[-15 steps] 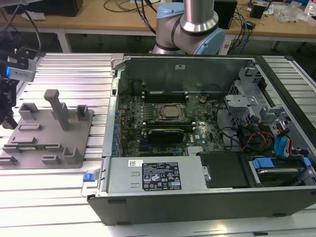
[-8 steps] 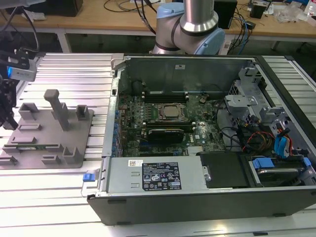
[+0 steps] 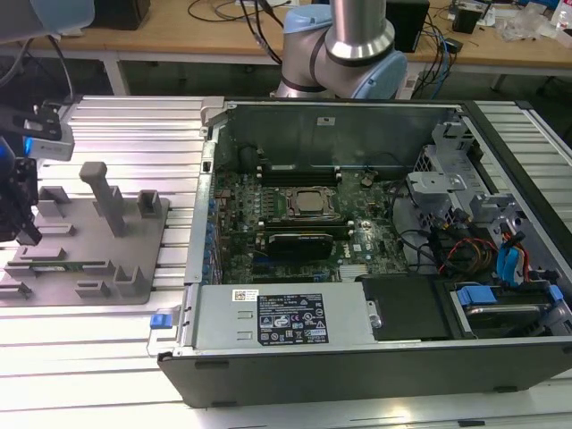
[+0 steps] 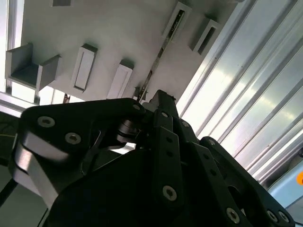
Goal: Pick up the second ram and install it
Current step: 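Pick up the second ram and move it above second insertion slot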
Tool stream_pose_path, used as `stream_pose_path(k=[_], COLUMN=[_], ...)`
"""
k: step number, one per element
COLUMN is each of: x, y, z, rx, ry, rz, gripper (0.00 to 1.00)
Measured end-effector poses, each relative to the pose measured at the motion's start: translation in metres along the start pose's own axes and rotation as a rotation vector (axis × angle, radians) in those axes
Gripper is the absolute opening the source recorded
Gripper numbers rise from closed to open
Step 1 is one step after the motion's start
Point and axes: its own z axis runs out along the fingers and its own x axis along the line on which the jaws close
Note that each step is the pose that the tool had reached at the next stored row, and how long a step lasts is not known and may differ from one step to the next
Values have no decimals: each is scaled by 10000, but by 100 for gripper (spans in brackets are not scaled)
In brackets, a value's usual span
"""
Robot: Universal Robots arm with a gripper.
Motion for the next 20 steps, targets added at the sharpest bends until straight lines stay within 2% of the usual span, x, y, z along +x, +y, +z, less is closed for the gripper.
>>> stream_pose_path(k=[4, 12, 20], x=[1, 8, 12], y=[-1, 62, 71], z=[39, 192, 353], rx=[38, 125, 169], ry=[5, 6, 10], rz=[-260, -484, -759], gripper=[8, 8, 8])
